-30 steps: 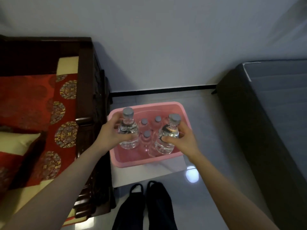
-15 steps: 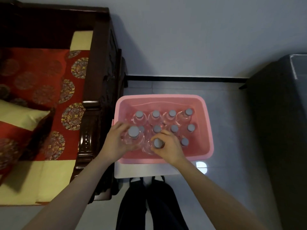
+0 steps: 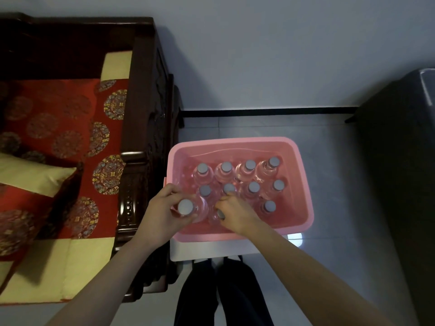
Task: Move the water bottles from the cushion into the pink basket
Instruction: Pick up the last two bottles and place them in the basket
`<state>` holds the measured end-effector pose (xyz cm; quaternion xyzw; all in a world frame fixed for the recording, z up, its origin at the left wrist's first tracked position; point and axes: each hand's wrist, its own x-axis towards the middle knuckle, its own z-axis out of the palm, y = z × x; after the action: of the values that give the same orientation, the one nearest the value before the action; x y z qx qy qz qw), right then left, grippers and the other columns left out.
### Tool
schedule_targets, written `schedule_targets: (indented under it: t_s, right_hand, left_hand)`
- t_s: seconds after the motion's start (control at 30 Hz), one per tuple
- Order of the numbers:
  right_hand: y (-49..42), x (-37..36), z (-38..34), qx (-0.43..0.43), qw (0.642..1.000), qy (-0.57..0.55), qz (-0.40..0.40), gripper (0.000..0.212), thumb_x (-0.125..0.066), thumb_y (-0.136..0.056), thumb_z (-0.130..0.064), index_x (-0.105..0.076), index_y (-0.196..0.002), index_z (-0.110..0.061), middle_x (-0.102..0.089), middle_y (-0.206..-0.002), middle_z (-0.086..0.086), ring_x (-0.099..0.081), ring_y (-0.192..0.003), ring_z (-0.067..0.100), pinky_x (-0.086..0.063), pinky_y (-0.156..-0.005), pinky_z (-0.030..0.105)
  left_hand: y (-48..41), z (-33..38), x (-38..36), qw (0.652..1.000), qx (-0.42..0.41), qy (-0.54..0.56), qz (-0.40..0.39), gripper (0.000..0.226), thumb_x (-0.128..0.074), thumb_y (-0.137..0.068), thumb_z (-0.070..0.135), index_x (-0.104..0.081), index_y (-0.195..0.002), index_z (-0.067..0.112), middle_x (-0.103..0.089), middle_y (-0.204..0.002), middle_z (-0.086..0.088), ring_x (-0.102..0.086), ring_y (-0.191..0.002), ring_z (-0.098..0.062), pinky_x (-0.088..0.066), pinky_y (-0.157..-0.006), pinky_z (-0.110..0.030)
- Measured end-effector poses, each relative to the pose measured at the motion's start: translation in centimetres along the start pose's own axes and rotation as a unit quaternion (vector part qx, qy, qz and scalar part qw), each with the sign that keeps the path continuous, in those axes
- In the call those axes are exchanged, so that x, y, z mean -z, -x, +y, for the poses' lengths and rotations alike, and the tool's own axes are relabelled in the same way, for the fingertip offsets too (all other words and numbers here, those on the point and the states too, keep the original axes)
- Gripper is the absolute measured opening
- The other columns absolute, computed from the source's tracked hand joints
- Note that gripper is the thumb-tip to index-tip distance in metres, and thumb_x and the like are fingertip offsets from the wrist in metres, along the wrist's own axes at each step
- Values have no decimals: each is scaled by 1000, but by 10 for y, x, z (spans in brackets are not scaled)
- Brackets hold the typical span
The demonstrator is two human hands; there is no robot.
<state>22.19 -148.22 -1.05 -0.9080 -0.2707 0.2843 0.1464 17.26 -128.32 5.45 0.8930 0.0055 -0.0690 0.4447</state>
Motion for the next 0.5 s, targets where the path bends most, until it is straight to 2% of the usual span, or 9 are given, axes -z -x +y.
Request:
schedule_targets:
  t_s: [0.07, 0.17, 0.3, 0.4, 0.5]
  right_hand:
    - [-5, -4, -1, 10, 1000, 18, -12, 13, -59, -77, 2, -65, -88, -2, -65, -97, 11, -54, -101, 28, -38, -64, 31]
    - [-9, -6, -1, 18, 999, 32, -25, 17, -59, -80, 1, -66, -95, -1, -66, -102, 12, -51, -106, 28, -44, -74, 35]
    - [-10, -5, -2, 4, 1000, 14, -18, 19, -55, -82, 5, -64, -99, 0, -65, -106, 13, -56, -105, 29, -47, -77, 35]
    - [-4, 0, -1, -29, 999, -15, -6, 26, -55, -81, 7, -62, -104, -2, -63, -109, 15, -61, -99, 33, -52, -77, 39]
    - [7, 4, 6, -49, 998, -41, 20, 22, -54, -77, 5, -61, -96, -3, -65, -99, 19, -62, -92, 36, -53, -72, 41]
  left_hand:
    - [1, 0, 0, 1000, -4, -7, -2, 43, -83, -67, 9, -64, -91, 38, -55, -94, 5, -55, -86, -9, -48, -69, -14]
    - [1, 0, 2, 998, -5, -53, -26, 27, -79, -71, 10, -67, -93, 19, -53, -95, 5, -57, -83, -10, -56, -69, -32]
    - [-2, -2, 3, 988, -19, -136, -70, 29, -73, -71, 11, -66, -98, 17, -57, -97, 7, -60, -82, -14, -53, -70, -32]
    - [-8, 1, -4, 953, -33, -264, -148, 23, -63, -79, 17, -59, -101, 15, -55, -98, 1, -60, -85, -24, -49, -71, -35]
    - [-15, 5, -11, 920, -21, -344, -187, 15, -53, -85, 12, -55, -100, 14, -53, -102, -3, -59, -90, -26, -49, -72, -37]
